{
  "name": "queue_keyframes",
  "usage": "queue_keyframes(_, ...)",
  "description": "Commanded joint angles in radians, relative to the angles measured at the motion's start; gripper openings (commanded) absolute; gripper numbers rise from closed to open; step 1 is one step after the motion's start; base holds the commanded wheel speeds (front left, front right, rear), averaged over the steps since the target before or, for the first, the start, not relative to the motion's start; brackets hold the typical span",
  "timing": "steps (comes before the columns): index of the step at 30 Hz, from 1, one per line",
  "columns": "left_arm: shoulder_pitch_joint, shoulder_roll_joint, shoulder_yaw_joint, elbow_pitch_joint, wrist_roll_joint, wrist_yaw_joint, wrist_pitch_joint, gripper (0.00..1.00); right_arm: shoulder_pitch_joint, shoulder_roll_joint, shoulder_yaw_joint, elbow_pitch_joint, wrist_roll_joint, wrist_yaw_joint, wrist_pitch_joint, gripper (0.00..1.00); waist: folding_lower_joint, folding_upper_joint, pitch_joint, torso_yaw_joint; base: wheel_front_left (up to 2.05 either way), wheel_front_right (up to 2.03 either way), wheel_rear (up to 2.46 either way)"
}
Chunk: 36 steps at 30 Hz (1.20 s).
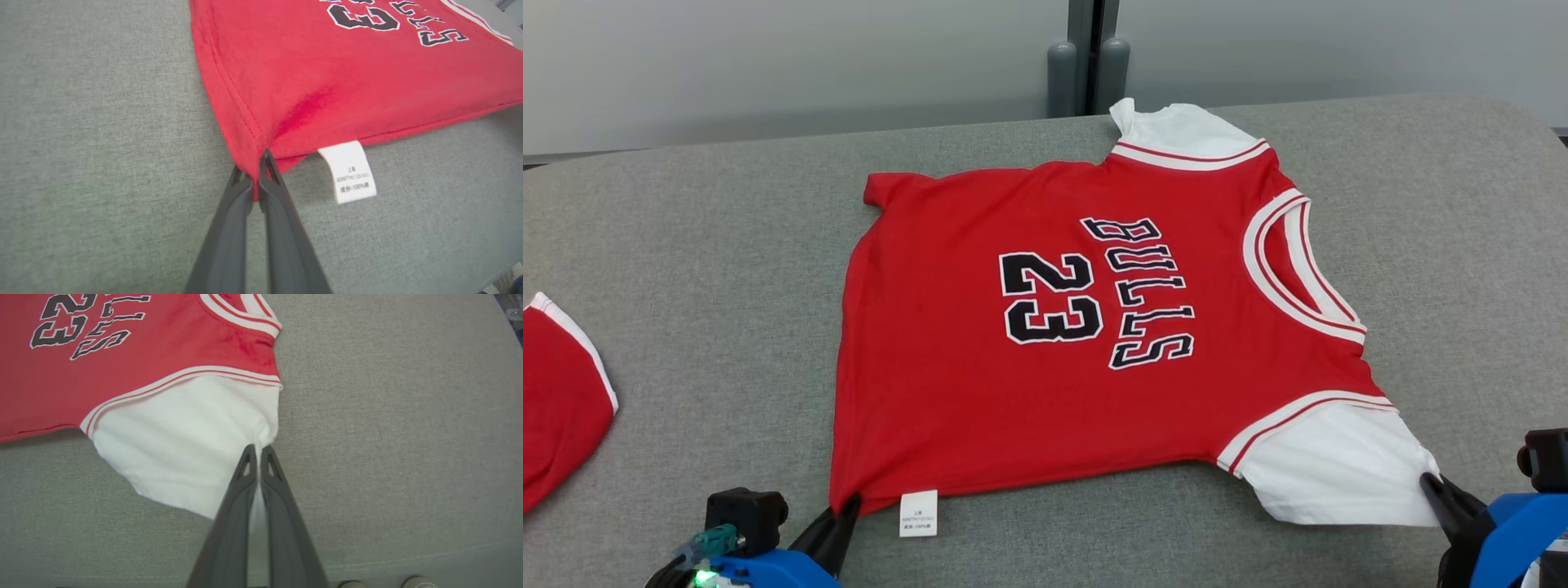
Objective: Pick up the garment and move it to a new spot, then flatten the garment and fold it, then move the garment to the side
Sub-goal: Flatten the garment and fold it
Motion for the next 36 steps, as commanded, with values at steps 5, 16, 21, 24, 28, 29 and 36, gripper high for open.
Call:
queue_keyframes(5, -0.037, 0.063, -0.018, -0.097, 0.007, -0.010, 0.107, 0.00, -0.032, -0.001, 0.036, -0.024, -0.005, 0.000, 0.045, 0.00, 0.0000, 0.0002, 0.008, -0.008, 0.00, 0.00, 0.00)
queue_keyframes(16, -0.227, 0.138, -0.010, -0.148, -0.174, -0.088, 0.479, 0.00, -0.280, -0.142, 0.189, 0.006, 0.099, 0.000, 0.261, 0.00, 0.0000, 0.0002, 0.037, -0.038, 0.00, 0.00, 0.00)
queue_keyframes(21, -0.317, 0.151, 0.033, -0.138, -0.287, -0.072, 0.615, 0.00, -0.422, -0.176, 0.222, 0.074, 0.124, 0.000, 0.293, 0.00, 0.0000, 0.0002, 0.057, -0.048, 0.00, 0.00, 0.00)
queue_keyframes(24, -0.359, 0.133, 0.056, -0.127, -0.337, -0.057, 0.657, 0.00, -0.497, -0.178, 0.228, 0.126, 0.143, 0.000, 0.286, 0.00, 0.0000, 0.0002, 0.076, -0.049, 0.00, 0.00, 0.00)
queue_keyframes(28, -0.398, 0.112, 0.082, -0.107, -0.392, -0.035, 0.691, 0.00, -0.586, -0.168, 0.223, 0.189, 0.163, 0.000, 0.249, 0.00, 0.0000, 0.0002, 0.102, -0.051, 0.00, 0.00, 0.00)
queue_keyframes(29, -0.408, 0.111, 0.086, -0.104, -0.395, -0.032, 0.694, 0.00, -0.604, -0.167, 0.222, 0.203, 0.166, 0.000, 0.239, 0.00, 0.0000, 0.0002, 0.110, -0.053, 0.00, 0.00, 0.00)
queue_keyframes(36, -0.445, 0.109, 0.107, -0.053, -0.380, -0.017, 0.671, 0.00, -0.696, -0.171, 0.226, 0.305, 0.166, 0.000, 0.169, 0.00, 0.0000, 0.0002, 0.148, -0.051, 0.00, 0.00, 0.00)
